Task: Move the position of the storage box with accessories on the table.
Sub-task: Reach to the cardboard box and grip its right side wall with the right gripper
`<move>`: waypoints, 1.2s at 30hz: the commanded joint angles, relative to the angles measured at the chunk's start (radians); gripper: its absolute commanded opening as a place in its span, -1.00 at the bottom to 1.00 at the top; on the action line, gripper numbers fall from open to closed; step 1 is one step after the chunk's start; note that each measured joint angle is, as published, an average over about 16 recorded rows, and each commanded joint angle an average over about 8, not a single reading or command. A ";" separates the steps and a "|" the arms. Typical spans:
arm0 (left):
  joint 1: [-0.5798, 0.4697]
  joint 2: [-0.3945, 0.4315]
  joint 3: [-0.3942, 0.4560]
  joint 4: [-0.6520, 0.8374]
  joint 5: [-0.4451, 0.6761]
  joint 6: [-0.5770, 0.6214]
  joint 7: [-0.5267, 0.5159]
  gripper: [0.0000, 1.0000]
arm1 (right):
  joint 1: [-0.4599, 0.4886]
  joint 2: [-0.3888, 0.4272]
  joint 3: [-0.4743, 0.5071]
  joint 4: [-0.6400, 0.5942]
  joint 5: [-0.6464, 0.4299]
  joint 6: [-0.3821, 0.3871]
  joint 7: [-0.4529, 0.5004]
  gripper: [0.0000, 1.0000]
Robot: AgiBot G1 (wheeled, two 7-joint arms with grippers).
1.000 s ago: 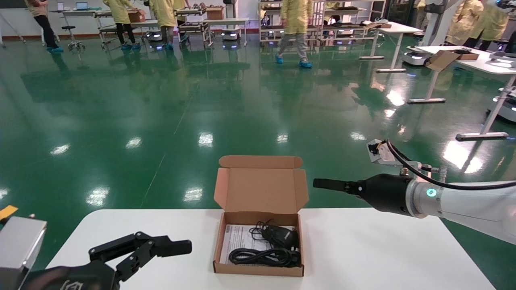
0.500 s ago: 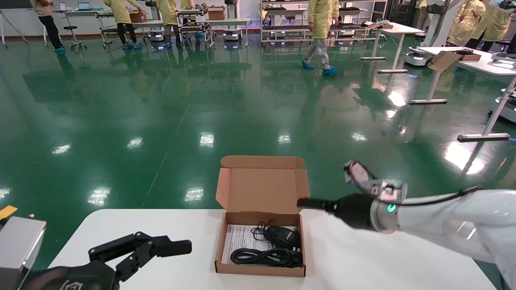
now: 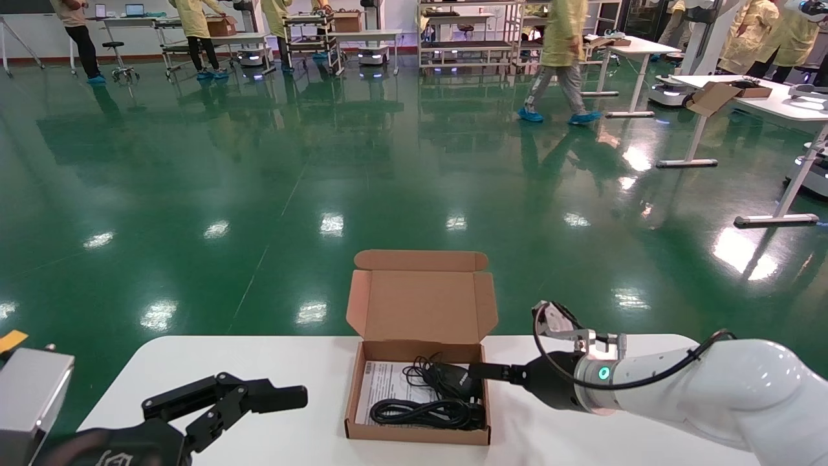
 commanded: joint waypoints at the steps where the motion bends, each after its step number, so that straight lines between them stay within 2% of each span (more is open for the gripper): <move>1: 0.000 0.000 0.000 0.000 0.000 0.000 0.000 1.00 | -0.013 0.001 -0.009 0.018 -0.007 0.008 0.023 1.00; 20: 0.000 0.000 0.000 0.000 0.000 0.000 0.000 1.00 | -0.058 0.006 -0.063 0.084 -0.029 0.035 0.135 0.98; 21: 0.000 0.000 0.000 0.000 0.000 0.000 0.000 1.00 | -0.059 0.007 -0.066 0.087 -0.030 0.034 0.139 0.91; 22: 0.000 0.000 0.000 0.000 0.000 0.000 0.000 1.00 | -0.060 0.007 -0.068 0.089 -0.031 0.033 0.144 0.75; 27: 0.000 0.000 0.000 0.000 0.000 0.000 0.000 1.00 | -0.062 0.009 -0.082 0.100 -0.035 0.025 0.162 -0.50; 29: 0.000 0.000 0.000 0.000 0.000 0.000 0.000 1.00 | -0.063 0.010 -0.087 0.103 -0.036 0.024 0.167 -0.91; 30: 0.000 0.000 0.000 0.000 0.000 0.000 0.000 1.00 | -0.064 0.010 -0.089 0.105 -0.036 0.024 0.169 -1.00; 36: 0.000 0.000 0.000 0.000 0.000 0.000 0.000 1.00 | -0.064 0.013 -0.097 0.115 -0.035 0.030 0.176 -1.00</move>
